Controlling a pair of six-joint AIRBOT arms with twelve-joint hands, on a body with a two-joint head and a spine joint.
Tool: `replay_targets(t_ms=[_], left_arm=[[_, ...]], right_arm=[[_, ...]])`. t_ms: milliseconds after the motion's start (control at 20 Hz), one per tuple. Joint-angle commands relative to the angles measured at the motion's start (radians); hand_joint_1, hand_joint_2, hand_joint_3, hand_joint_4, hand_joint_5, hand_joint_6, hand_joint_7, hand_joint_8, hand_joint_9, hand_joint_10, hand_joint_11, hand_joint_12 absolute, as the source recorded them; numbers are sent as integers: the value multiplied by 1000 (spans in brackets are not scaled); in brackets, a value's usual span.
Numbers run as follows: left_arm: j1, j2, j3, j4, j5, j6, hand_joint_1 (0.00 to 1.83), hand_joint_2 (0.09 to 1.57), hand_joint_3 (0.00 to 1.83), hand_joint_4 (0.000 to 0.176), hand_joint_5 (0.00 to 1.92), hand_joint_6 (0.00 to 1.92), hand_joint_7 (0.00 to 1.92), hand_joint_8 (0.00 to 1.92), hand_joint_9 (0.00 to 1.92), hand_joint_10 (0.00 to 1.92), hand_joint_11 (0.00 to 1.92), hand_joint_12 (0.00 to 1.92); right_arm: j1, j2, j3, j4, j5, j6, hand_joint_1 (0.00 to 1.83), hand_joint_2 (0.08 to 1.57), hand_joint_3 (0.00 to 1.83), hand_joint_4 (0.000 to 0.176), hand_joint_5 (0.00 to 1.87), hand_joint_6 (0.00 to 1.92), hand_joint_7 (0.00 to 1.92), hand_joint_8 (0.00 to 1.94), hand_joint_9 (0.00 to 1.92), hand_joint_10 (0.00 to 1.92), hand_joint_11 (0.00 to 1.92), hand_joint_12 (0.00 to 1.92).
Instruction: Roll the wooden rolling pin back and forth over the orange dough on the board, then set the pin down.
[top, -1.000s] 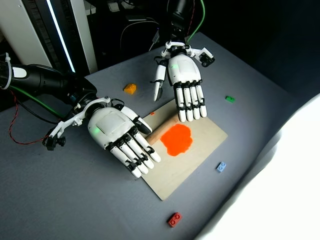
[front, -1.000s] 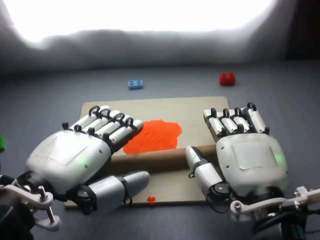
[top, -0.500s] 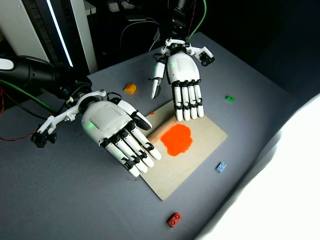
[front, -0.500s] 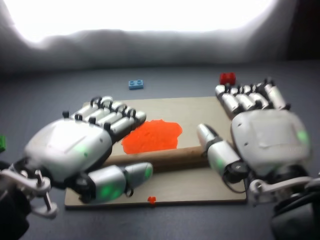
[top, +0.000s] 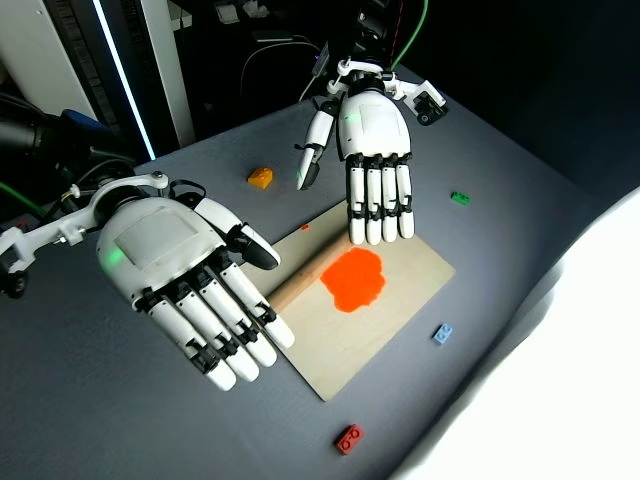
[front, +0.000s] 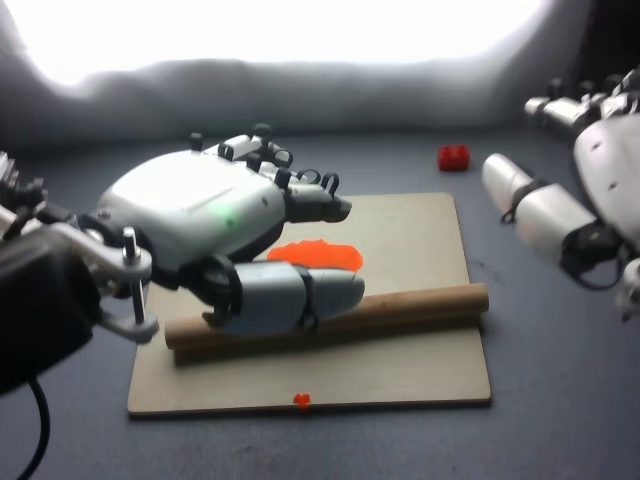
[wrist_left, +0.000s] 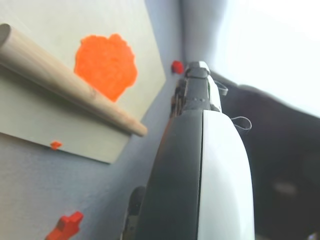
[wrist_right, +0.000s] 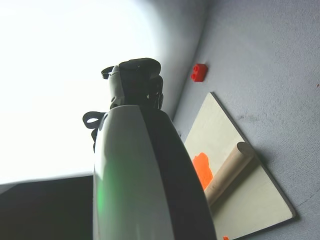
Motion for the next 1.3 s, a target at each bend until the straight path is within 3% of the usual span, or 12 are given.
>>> replay_targets(t_ms=[0,50,100,150,200,300,350,550,850,900,1050,1250], left_arm=[[-26,9,3,16,-19,10,0,1345,4,0,566,105,655,144,539,209,0,1094],[-42,12,1,12,1,14,0,1345,4,0,566,105,655,144,539,209,0,1094],[-55,15,-1,12,11,17,0,1370,7,0,649,189,679,434,480,826,17,1534],[-70,19,-4,-3,19,32,28,1369,2,0,649,373,590,808,430,1147,70,1651],[-92,24,-13,-62,24,93,0,1405,3,0,504,980,499,1259,431,1466,148,1811],[-137,34,-29,-175,27,214,0,1440,8,0,538,1168,554,1457,481,1616,211,1909],[-159,37,-36,-213,38,257,0,1467,11,0,565,1243,604,1524,522,1677,267,1919],[-186,40,-59,-284,60,325,0,1510,7,0,617,1499,669,1686,554,1882,341,1921],[-193,41,-64,-295,63,325,0,1536,8,0,751,1610,845,1760,786,1921,568,1921],[-196,41,-65,-298,63,325,0,1539,7,0,763,1738,867,1779,816,1921,601,1921],[-205,43,-66,-305,63,325,0,1554,5,0,778,1909,883,1850,836,1921,633,1921],[-216,55,-70,-305,64,325,0,1560,3,0,781,1917,896,1912,839,1921,638,1921]], right_arm=[[14,15,-2,-81,66,8,0,1313,1,0,638,82,773,95,695,165,27,1361],[19,28,-3,-82,56,15,0,1313,1,0,638,82,773,95,695,165,27,1361],[23,41,-3,-85,45,20,16,1326,0,0,715,120,823,232,601,743,112,1533],[26,53,-3,-91,33,29,32,1333,0,0,745,227,743,595,533,1159,177,1687],[27,71,-2,-113,14,48,23,1344,0,0,596,783,591,1158,474,1499,232,1894],[27,97,-2,-157,-10,86,62,1349,0,0,599,1150,636,1367,519,1662,354,1920],[29,107,-3,-166,-20,102,52,1360,2,0,619,1323,662,1462,536,1700,394,1921],[27,115,-2,-166,-30,112,73,1380,2,0,763,1496,825,1743,779,1916,732,1921],[28,117,-2,-166,-46,115,58,1403,4,0,878,1676,1035,1829,1008,1921,953,1921],[30,120,-2,-166,-61,116,53,1420,8,0,902,1698,1054,1829,1025,1921,977,1921],[34,129,-2,-166,-109,130,4,1461,11,0,975,1722,1097,1834,1077,1921,1031,1921],[45,130,-2,-165,-117,134,9,1493,8,0,1040,1873,1130,1936,1161,1921,1127,1921]])
